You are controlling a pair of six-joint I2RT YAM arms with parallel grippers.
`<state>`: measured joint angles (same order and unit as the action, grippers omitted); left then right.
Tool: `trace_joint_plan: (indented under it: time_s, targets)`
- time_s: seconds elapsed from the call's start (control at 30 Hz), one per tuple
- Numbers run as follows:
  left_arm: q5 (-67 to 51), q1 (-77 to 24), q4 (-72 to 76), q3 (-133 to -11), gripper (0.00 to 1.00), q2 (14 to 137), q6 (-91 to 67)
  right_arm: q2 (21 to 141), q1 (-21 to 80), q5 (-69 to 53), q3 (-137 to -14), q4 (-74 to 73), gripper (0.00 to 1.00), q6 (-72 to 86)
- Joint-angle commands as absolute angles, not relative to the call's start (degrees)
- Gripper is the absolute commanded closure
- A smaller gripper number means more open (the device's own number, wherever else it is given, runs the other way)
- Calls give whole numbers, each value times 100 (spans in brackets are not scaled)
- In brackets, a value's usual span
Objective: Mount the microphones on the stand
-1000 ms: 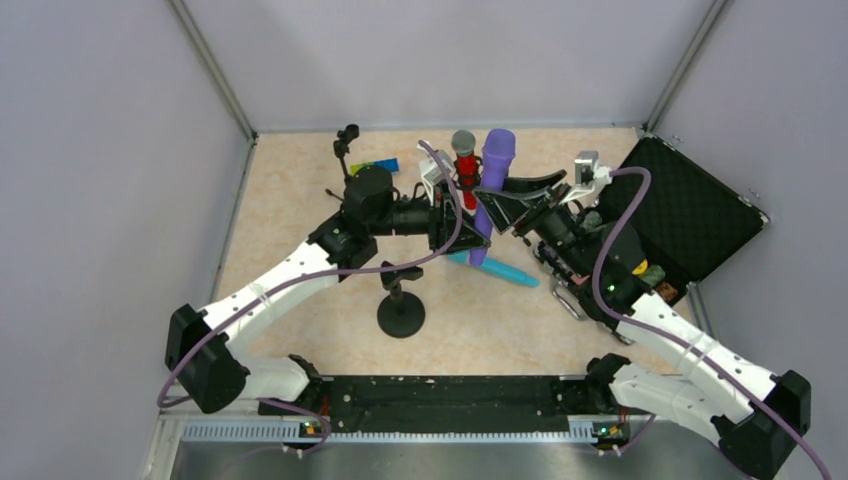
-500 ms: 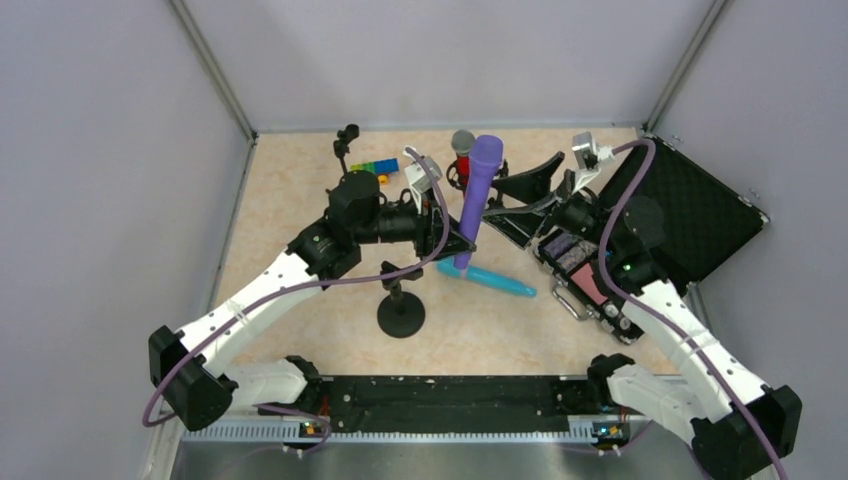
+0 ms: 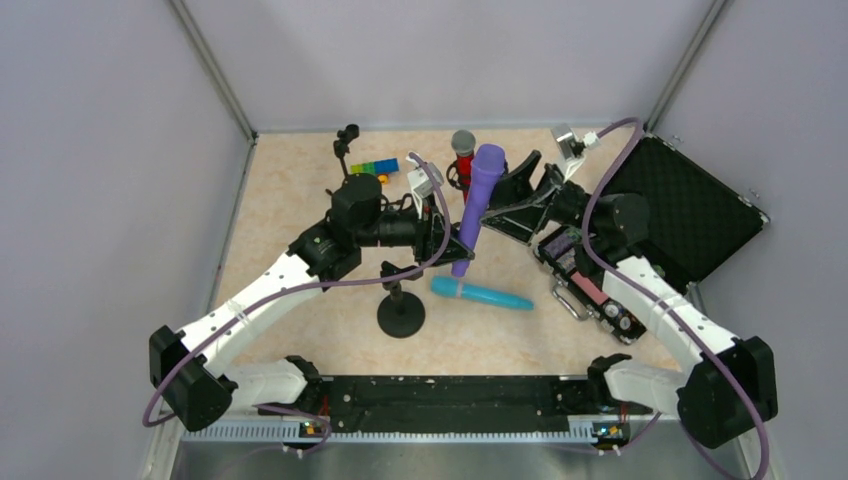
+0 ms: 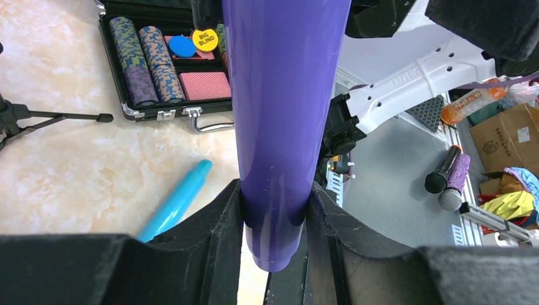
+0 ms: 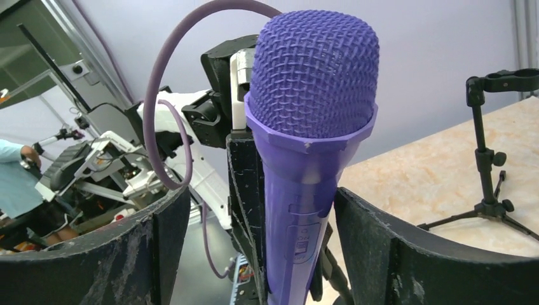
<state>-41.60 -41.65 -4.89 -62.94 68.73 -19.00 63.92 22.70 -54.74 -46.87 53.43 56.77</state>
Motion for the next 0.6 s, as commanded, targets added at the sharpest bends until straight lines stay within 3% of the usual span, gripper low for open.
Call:
trace_joint_plan:
  time_s: [0.0,0.27,0.5,0.57]
  targets:
    - [-4319,-4148,-125,-6332,100,6766,-1907,6613,2233,-5533,-4655,6124,21,6109]
    - [-4344,-4148,-126,-6375,100,6851,-1894,6970,2276,-5723,-4619,6274,28,6314]
    - [-4390,-4150,-146,-6403,100,6951,-1887,7132,2284,-5751,-4649,6523,46,6394]
    - [-4391,-4148,-159,-6412,100,6966,-1892,7198,2281,-5763,-4641,6761,46,6502]
